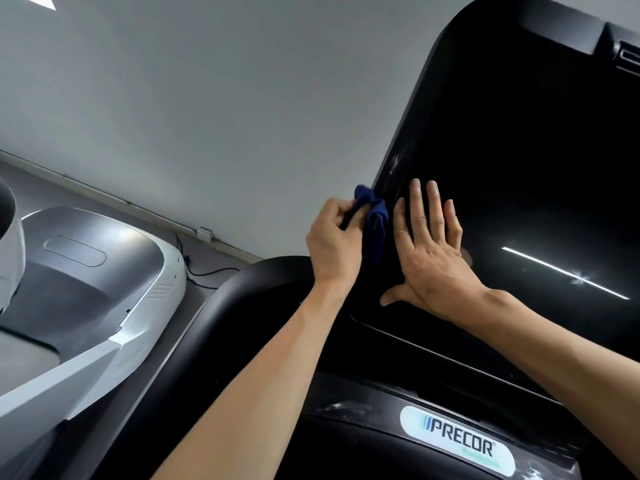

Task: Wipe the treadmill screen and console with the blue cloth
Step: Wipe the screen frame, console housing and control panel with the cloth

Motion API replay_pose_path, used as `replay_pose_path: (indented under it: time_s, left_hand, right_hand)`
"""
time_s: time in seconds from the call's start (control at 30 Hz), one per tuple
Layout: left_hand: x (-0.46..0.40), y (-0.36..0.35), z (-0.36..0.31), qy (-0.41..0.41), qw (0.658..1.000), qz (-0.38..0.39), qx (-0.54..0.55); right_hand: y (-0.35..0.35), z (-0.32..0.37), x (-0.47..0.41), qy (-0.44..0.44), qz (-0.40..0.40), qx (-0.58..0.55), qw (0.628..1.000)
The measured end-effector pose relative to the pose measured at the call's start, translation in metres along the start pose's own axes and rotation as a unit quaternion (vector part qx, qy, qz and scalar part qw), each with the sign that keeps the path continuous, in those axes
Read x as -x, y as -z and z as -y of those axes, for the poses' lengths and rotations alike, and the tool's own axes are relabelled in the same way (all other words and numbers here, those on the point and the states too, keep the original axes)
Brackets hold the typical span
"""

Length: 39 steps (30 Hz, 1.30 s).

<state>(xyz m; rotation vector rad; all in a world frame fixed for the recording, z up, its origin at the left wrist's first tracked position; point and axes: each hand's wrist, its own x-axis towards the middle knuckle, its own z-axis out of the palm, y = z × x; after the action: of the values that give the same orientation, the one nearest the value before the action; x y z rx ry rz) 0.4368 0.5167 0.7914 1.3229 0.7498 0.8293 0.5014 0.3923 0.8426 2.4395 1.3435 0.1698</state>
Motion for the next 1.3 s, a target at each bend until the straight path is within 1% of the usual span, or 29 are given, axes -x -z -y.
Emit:
replay_pose_path:
  time_s: [0.07, 0.13, 0.27, 0.33, 0.4, 0.43, 0.47, 0.5, 0.57, 0.63, 0.7, 0.77, 0.87, 0.9, 0.93, 0.97, 1.07, 1.13, 1.17, 1.2, 1.23, 1.3]
  left_hand:
    - [0.027, 0.016, 0.023, 0.007, 0.999, -0.014, -0.043]
    - [0.049, 0.029, 0.038, 0.019, 0.999, -0.021, -0.044]
    - [0.009, 0.009, 0.013, 0.01, 0.998, -0.03, -0.062]
    - [0.001, 0.003, 0.0, 0.006, 0.999, -0.02, -0.035]
    - [0.016, 0.009, 0.012, 0.017, 0.999, -0.023, -0.032]
    - [0.026, 0.016, 0.025, 0.036, 0.999, -0.025, -0.024]
    - [0.035, 0.024, 0.038, 0.07, 0.997, -0.03, 0.005]
    - [0.04, 0.031, 0.048, 0.111, 0.991, -0.04, 0.058]
    - [0.042, 0.04, 0.06, 0.18, 0.967, -0.067, 0.169]
    - [0.039, 0.041, 0.06, 0.198, 0.953, -0.073, 0.216]
    - [0.038, 0.037, 0.054, 0.188, 0.957, -0.055, 0.216]
    - [0.038, 0.03, 0.044, 0.16, 0.968, -0.021, 0.194]
    - [0.035, 0.017, 0.034, 0.083, 0.988, 0.086, 0.099]
    - [0.032, 0.014, 0.033, 0.067, 0.99, 0.107, 0.068]
    - [0.028, 0.012, 0.034, 0.062, 0.991, 0.106, 0.055]
    - [0.025, 0.01, 0.034, 0.067, 0.993, 0.085, 0.053]
    - [0.007, 0.004, 0.027, 0.105, 0.992, -0.009, 0.065]
    - [0.001, -0.003, 0.021, 0.138, 0.987, -0.049, 0.071]
    - [0.0, -0.005, 0.019, 0.149, 0.985, -0.054, 0.071]
    - [0.001, -0.004, 0.02, 0.147, 0.986, -0.041, 0.07]
    - [0.004, -0.002, 0.026, 0.128, 0.989, -0.009, 0.072]
    - [0.022, 0.001, 0.041, 0.07, 0.993, 0.078, 0.055]
  right_hand:
    - [-0.001, 0.0, -0.001, 0.002, 0.001, -0.001, 1.0]
    - [-0.001, 0.0, -0.001, 0.004, 0.001, 0.0, 1.0]
    - [0.0, 0.001, -0.002, -0.001, 0.0, 0.01, 1.0]
    - [0.0, 0.002, -0.001, -0.004, -0.003, 0.011, 1.0]
    - [0.0, 0.001, 0.001, -0.003, -0.001, 0.005, 1.0]
    - [0.001, -0.001, 0.001, -0.001, 0.0, 0.003, 1.0]
    - [0.001, -0.001, 0.001, 0.001, 0.003, 0.0, 1.0]
    - [0.002, -0.001, 0.0, 0.002, 0.004, -0.001, 1.0]
    - [0.002, -0.001, 0.001, 0.001, 0.005, 0.001, 1.0]
    - [0.002, -0.001, 0.001, 0.001, 0.005, 0.001, 1.0]
    - [0.002, -0.001, 0.002, 0.0, 0.002, 0.001, 1.0]
    - [0.002, -0.001, 0.002, -0.003, 0.001, 0.002, 1.0]
    - [0.002, 0.0, 0.001, -0.003, 0.007, 0.0, 1.0]
    - [0.001, 0.001, 0.001, -0.001, 0.008, 0.0, 1.0]
    - [0.001, 0.001, 0.0, -0.001, 0.01, 0.001, 1.0]
    - [0.0, 0.001, 0.0, -0.002, 0.011, 0.003, 1.0]
    - [0.001, 0.001, -0.001, -0.004, 0.008, 0.005, 1.0]
    - [0.0, 0.001, -0.001, -0.002, 0.004, 0.006, 1.0]
    - [0.0, 0.001, -0.001, -0.001, 0.001, 0.006, 1.0]
    - [-0.001, 0.001, 0.0, -0.001, 0.0, 0.005, 1.0]
    - [-0.001, 0.001, 0.0, -0.001, 0.0, 0.003, 1.0]
    - [-0.003, 0.0, 0.0, 0.0, -0.004, -0.001, 1.0]
